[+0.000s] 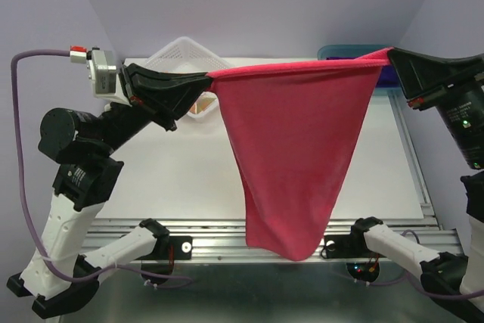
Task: Fold and stack the towels
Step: Flatten out the crumpled towel, then fold the towel
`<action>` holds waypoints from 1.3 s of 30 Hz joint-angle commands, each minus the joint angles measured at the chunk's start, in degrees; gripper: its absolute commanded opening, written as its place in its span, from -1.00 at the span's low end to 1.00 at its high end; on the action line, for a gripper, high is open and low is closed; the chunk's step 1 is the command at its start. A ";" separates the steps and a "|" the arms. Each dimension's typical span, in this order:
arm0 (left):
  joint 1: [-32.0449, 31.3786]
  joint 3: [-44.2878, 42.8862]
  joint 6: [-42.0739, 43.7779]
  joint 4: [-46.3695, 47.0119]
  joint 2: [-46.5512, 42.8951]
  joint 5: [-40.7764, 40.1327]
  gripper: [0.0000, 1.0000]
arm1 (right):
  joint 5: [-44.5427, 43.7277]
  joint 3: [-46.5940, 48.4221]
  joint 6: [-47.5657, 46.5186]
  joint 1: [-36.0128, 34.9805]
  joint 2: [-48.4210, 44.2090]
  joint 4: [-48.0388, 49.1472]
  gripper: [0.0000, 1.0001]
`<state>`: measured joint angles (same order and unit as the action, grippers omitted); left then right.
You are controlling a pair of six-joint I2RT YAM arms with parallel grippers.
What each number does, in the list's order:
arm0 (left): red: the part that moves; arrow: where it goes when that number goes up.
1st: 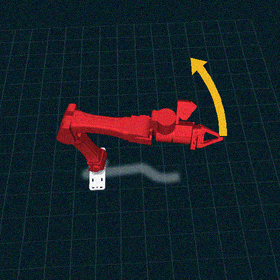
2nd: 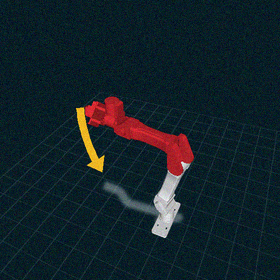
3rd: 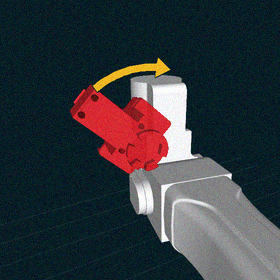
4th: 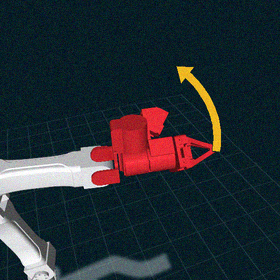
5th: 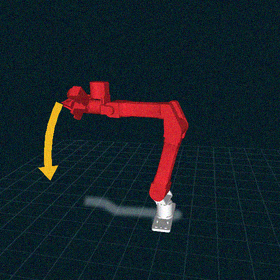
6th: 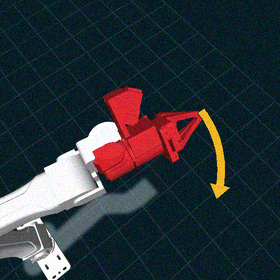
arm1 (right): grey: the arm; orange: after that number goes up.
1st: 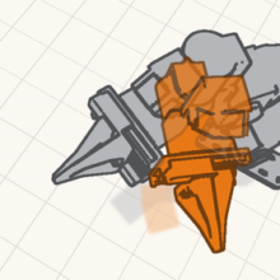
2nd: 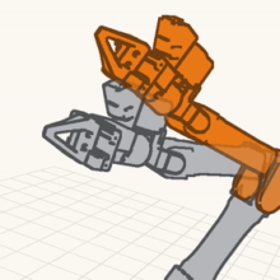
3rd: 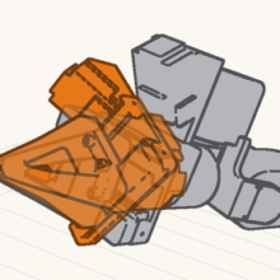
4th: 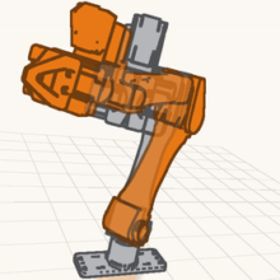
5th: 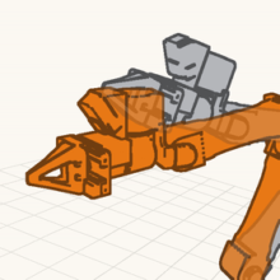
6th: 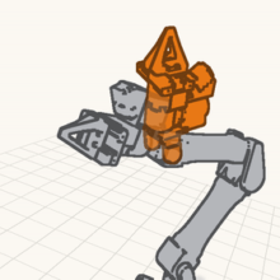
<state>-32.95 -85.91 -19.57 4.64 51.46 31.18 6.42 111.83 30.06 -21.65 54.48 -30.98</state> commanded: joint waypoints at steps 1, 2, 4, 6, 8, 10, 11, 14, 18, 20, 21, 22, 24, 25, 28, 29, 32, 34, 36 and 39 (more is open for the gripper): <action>0.43 0.13 2.87 1.78 3.53 -8.66 -1.00 | -11.76 -5.81 -1.93 0.64 1.86 4.34 -0.99; 0.52 0.04 3.40 1.34 5.04 -9.98 -1.00 | -13.95 -7.57 -2.81 0.64 2.12 5.31 -0.99; 0.43 0.21 5.59 1.33 9.77 -13.59 -1.00 | -21.07 -12.83 -4.74 0.64 3.17 8.63 -0.99; 0.87 0.56 7.27 2.03 13.03 -15.78 -1.00 | -28.17 -16.10 -5.89 0.64 5.01 11.19 -0.99; 2.71 1.18 8.05 3.87 17.43 -16.50 -1.00 | -31.54 -20.85 -7.30 0.64 6.77 15.41 -0.99; 4.46 1.62 8.06 6.06 21.98 -17.12 -1.00 | -34.62 -23.66 -8.78 0.64 10.19 19.70 -0.99; 6.39 1.80 8.15 6.77 23.58 -16.77 -1.00 | -35.24 -24.63 -9.14 0.64 11.69 20.95 -0.99; 9.38 0.14 8.32 9.41 31.83 -15.98 -1.00 | -37.26 -27.45 -10.20 1.78 17.93 25.78 -0.99; 13.87 -7.50 8.67 8.89 45.28 -10.80 -1.00 | -30.43 -28.25 -9.59 7.66 27.94 33.24 -0.99; 14.40 -12.93 9.20 7.93 52.75 -10.17 -1.00 | -27.26 -28.07 -9.85 10.22 33.81 35.72 -0.99; 14.58 -14.88 9.72 7.40 54.95 -9.39 -1.00 | -25.07 -27.72 -10.11 10.66 35.59 37.47 -0.99; 14.67 -16.64 10.25 6.61 58.80 -8.95 -1.00 | -24.09 -26.33 -10.64 11.45 37.70 37.92 -0.99; 14.67 -20.52 11.31 6.17 61.64 -8.07 -1.00 | -20.68 -24.39 -10.73 12.24 43.15 38.10 -0.99; 14.67 -21.48 11.66 6.17 63.83 -8.32 -1.00 | -19.61 -23.42 -10.82 13.12 44.82 38.45 -0.99; 14.67 -23.95 12.63 5.99 67.09 -9.73 -1.00 | -16.97 -19.82 -10.64 14.61 50.10 38.19 -0.99; 14.76 -24.65 12.80 5.56 67.89 -9.99 -1.00 | -16.61 -18.59 -10.21 14.88 51.24 38.02 -0.99; 14.76 -26.94 13.86 4.23 70.00 -9.91 -1.00 | -15.56 -18.05 -9.76 15.41 53.10 37.92 -0.99; 14.76 -26.68 13.95 4.23 70.35 -9.73 -1.00 | -14.59 -18.23 -9.67 15.58 53.36 37.93 -0.99; 14.67 -25.63 14.04 4.06 70.01 -9.91 -1.00 | -14.33 -18.75 -9.50 15.58 52.93 37.66 -0.99; 14.76 -22.74 13.95 4.58 68.08 -9.21 -1.00 | -14.15 -20.33 -9.15 15.58 51.26 36.79 -0.99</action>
<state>-18.98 -109.23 -7.14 7.05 122.78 21.61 -8.36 88.79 20.75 -6.72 109.97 2.44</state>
